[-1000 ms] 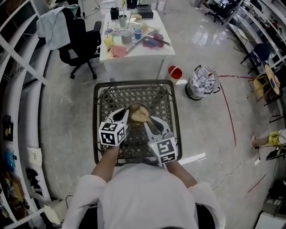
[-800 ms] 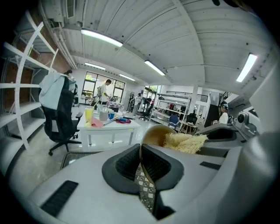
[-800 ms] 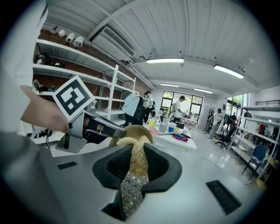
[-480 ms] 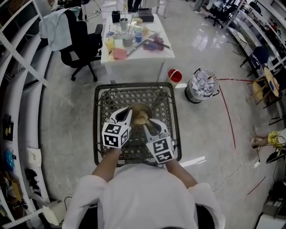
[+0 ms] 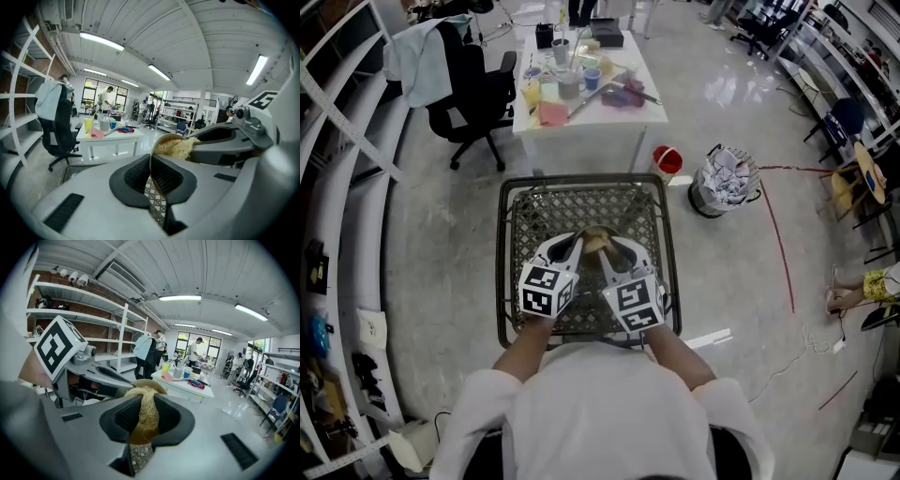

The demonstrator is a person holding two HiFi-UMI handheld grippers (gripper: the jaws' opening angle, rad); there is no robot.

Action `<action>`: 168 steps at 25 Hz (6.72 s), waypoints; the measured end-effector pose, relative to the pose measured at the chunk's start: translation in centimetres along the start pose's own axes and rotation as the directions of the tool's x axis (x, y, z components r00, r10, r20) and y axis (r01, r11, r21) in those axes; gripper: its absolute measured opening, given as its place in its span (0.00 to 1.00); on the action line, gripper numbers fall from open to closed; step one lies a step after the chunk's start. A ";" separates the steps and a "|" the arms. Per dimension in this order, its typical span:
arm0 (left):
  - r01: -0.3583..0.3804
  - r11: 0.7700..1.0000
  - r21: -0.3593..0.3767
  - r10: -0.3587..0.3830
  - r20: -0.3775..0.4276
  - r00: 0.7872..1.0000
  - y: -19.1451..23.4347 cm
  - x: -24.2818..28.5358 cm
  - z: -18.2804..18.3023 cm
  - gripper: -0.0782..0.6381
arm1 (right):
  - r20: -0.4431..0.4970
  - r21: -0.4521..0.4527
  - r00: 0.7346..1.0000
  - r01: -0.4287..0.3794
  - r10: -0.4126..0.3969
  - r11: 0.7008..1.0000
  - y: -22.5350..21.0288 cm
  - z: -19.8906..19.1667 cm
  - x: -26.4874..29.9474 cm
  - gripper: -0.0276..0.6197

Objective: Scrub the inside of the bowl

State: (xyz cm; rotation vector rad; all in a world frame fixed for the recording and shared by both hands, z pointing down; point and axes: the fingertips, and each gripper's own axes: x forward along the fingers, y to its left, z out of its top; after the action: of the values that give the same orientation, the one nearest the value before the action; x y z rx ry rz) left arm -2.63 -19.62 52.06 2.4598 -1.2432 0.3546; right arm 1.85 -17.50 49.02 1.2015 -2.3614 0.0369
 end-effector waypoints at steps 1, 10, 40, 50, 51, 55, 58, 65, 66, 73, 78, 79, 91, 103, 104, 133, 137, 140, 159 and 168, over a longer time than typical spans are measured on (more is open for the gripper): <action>0.000 1.000 0.000 0.000 0.001 1.000 0.1 0.0 0.0 0.17 | -0.002 -0.004 1.000 0.018 -0.018 1.000 -0.4 0.0 -0.1 0.18; -0.019 1.000 -0.010 0.019 0.018 1.000 1.8 0.6 1.1 0.17 | -0.075 0.007 0.996 0.054 -0.053 0.999 -0.8 -2.1 -0.7 0.18; -0.025 0.999 -0.032 0.026 0.030 0.999 1.6 0.4 1.1 0.17 | -0.072 0.038 0.997 0.006 -0.004 0.999 1.2 -2.7 -1.2 0.18; 0.006 0.999 -0.036 -0.006 -0.001 1.000 0.6 0.0 -0.6 0.17 | -0.034 0.000 0.999 -0.003 0.003 1.000 1.0 -0.3 0.1 0.18; 0.006 0.999 -0.035 -0.006 -0.001 1.000 0.7 0.0 -0.6 0.17 | -0.033 0.005 0.999 0.012 -0.012 1.000 0.5 -0.3 0.1 0.18; -0.001 0.999 -0.035 0.001 0.002 1.000 1.4 0.0 -0.4 0.17 | -0.046 0.039 0.998 0.049 -0.047 0.998 -1.1 -1.2 -0.5 0.18; -0.005 0.999 -0.043 0.005 0.001 1.000 1.8 0.3 -0.4 0.17 | -0.056 0.054 0.998 0.043 -0.040 0.998 -0.6 -2.0 -0.8 0.18; -0.022 0.997 -0.076 0.021 -0.014 1.000 3.0 0.8 -0.7 0.17 | -0.017 0.100 1.000 0.001 0.001 0.995 0.4 -2.2 -1.0 0.18; -0.023 0.996 -0.081 0.022 -0.015 1.000 3.1 0.8 -0.8 0.17 | -0.005 0.103 1.000 0.003 -0.002 0.995 0.4 -2.1 -1.0 0.18; -0.037 0.994 -0.099 0.033 -0.037 0.999 3.7 0.8 -2.0 0.17 | 0.028 0.112 1.000 0.003 -0.006 0.994 0.2 -1.6 -0.9 0.18; -0.049 0.991 -0.126 0.041 -0.066 0.997 4.4 1.2 -3.3 0.17 | 0.026 0.122 1.000 -0.008 0.005 0.993 0.2 -1.7 -0.5 0.18; -0.052 0.990 -0.133 0.042 -0.073 0.996 4.6 1.3 -3.6 0.17 | 0.024 0.124 1.000 -0.009 0.006 0.992 0.2 -1.7 -0.5 0.18; -0.085 0.979 -0.186 0.050 -0.188 0.981 6.6 3.3 -8.3 0.17 | -0.024 0.151 1.000 0.003 0.001 0.989 -0.4 -3.3 -0.2 0.18; -0.128 0.956 -0.262 0.040 -0.318 0.947 7.6 5.6 -14.1 0.17 | -0.062 0.177 0.998 -0.001 0.012 0.984 -0.7 -5.1 0.6 0.18; -0.134 0.955 -0.263 0.042 -0.327 0.944 7.8 5.7 -14.6 0.17 | -0.066 0.178 0.998 -0.002 0.013 0.984 -0.7 -5.3 0.6 0.18; -0.254 0.882 -0.398 0.060 -0.439 0.896 10.8 10.4 -21.5 0.17 | -0.172 0.208 0.984 -0.009 0.046 0.978 -0.5 -9.7 0.7 0.18; -0.256 0.869 -0.423 0.052 -0.438 0.897 10.7 10.8 -21.8 0.17 | -0.176 0.208 0.983 -0.007 0.045 0.978 -0.7 -10.0 0.6 0.18; -0.255 0.860 -0.443 0.034 -0.448 0.893 10.7 11.0 -22.2 0.17 | -0.177 0.213 0.983 -0.006 0.044 0.977 -0.8 -10.0 0.6 0.18; -0.253 0.824 -0.508 0.001 -0.444 0.896 11.4 11.4 -22.6 0.17 | -0.173 0.219 0.983 -0.017 0.056 0.976 -0.6 -9.7 1.4 0.18; -0.227 0.818 -0.528 -0.011 -0.409 0.912 11.3 10.9 -22.1 0.33 | -0.163 0.212 0.984 -0.030 0.066 0.977 -0.3 -9.2 1.6 0.18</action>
State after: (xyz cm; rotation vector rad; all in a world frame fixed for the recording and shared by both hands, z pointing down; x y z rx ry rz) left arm -6.80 -24.30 78.41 1.7053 -1.1125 0.4152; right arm 5.05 -16.76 57.76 1.1846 -2.2784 0.3974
